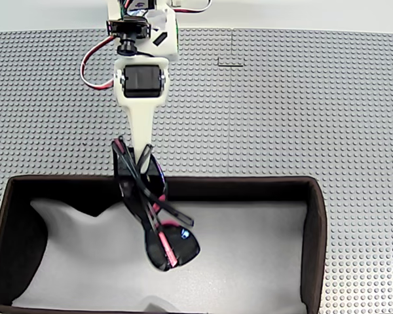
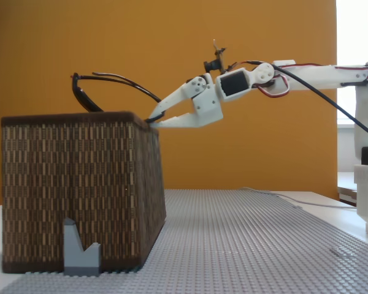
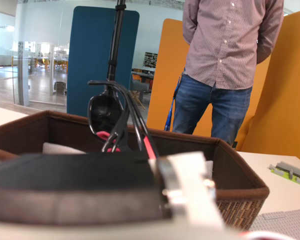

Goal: Grasp a glasses and put it in the bin.

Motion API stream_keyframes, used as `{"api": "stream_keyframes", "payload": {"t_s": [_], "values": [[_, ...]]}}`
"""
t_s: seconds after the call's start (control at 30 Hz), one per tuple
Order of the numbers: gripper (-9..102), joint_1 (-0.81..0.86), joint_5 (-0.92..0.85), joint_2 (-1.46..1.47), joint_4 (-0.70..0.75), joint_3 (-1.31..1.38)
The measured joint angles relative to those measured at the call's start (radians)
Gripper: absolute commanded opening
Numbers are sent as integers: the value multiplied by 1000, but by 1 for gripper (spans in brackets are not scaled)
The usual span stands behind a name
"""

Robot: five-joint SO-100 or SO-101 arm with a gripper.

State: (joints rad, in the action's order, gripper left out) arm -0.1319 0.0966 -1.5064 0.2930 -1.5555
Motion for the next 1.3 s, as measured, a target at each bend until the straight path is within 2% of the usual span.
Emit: {"api": "stream_keyframes", "payload": {"t_s": [0.1, 0.17, 0.2, 0.6, 0.87, 1.0, 1.17, 1.3], "values": [[0, 3, 0, 52, 8, 38], [14, 3, 0, 60, 6, 43], [17, 3, 0, 61, 3, 40], [20, 17, 20, -34, -21, -52], [20, 28, 2, -341, -46, -186], [20, 46, 6, -548, 38, -256], [20, 49, 6, -851, 218, -460], [20, 32, 6, -945, 282, -531]]}}
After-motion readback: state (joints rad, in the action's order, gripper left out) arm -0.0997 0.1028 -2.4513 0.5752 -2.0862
